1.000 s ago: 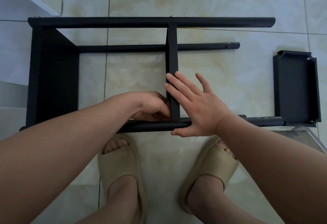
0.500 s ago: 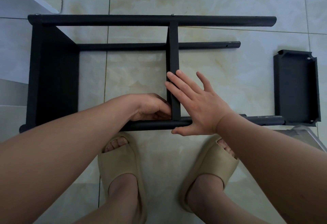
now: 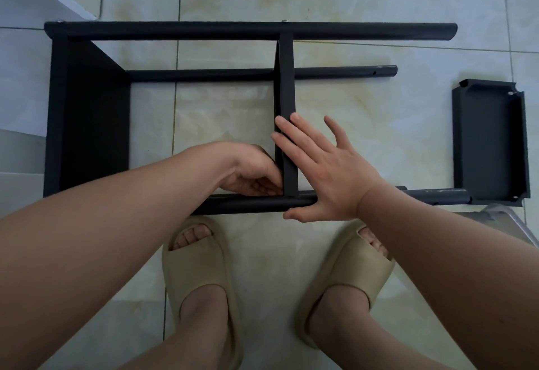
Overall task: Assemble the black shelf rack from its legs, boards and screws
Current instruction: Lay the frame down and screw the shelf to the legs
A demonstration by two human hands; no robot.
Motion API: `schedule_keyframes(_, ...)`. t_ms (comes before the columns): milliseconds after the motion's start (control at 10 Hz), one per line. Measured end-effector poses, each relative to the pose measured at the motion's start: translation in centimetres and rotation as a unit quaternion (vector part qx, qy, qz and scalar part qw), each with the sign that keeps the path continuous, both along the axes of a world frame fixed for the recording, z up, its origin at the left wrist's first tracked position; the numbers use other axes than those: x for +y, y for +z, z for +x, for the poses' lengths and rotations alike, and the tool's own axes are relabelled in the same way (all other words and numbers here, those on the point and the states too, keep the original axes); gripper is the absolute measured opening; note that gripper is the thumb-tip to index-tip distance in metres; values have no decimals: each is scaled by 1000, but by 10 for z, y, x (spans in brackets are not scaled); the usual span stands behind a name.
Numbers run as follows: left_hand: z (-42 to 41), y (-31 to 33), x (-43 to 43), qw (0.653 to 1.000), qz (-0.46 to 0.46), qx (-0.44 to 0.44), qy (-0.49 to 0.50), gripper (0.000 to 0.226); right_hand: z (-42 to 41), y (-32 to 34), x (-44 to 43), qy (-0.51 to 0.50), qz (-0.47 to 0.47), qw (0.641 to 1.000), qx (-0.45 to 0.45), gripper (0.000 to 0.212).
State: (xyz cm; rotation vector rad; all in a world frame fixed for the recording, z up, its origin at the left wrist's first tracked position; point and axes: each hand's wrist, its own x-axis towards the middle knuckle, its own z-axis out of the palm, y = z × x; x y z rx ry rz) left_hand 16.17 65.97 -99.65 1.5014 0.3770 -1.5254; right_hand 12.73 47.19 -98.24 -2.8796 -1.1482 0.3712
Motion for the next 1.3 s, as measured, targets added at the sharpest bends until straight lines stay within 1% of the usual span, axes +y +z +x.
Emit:
schedule_keyframes(300,0,-3,0,1000,-17,-7,11,17,0,1,0,2,-1,1000,-1,117)
schedule_keyframes(400,-3,-6,4,998,-52,13,15,18,0,1,0,1,-4,1000,1,117)
schedule_keyframes(500,-7,-10,8,996,-76,39,8,27,0,1,0,1,-5,1000,1,118)
schedule_keyframes(600,-9,-14,11,994,-92,49,22,20,0,0,0,1,-3,1000,-1,118)
schedule_keyframes(700,-9,-16,14,993,-107,51,24,20,0,0,0,2,-4,1000,-2,117)
schedule_keyframes(900,-13,-20,18,986,-143,57,60,22,0,-1,0,2,-4,1000,1,117)
schedule_keyframes(1100,-12,-20,16,987,-149,51,38,24,0,-1,0,1,-3,1000,3,117)
schedule_keyframes(1200,-10,-20,14,989,-139,33,37,19,1,-1,0,1,-5,1000,3,118)
schedule_keyframes(1300,-11,-21,12,989,-137,19,46,22,1,-1,0,1,-5,1000,5,118)
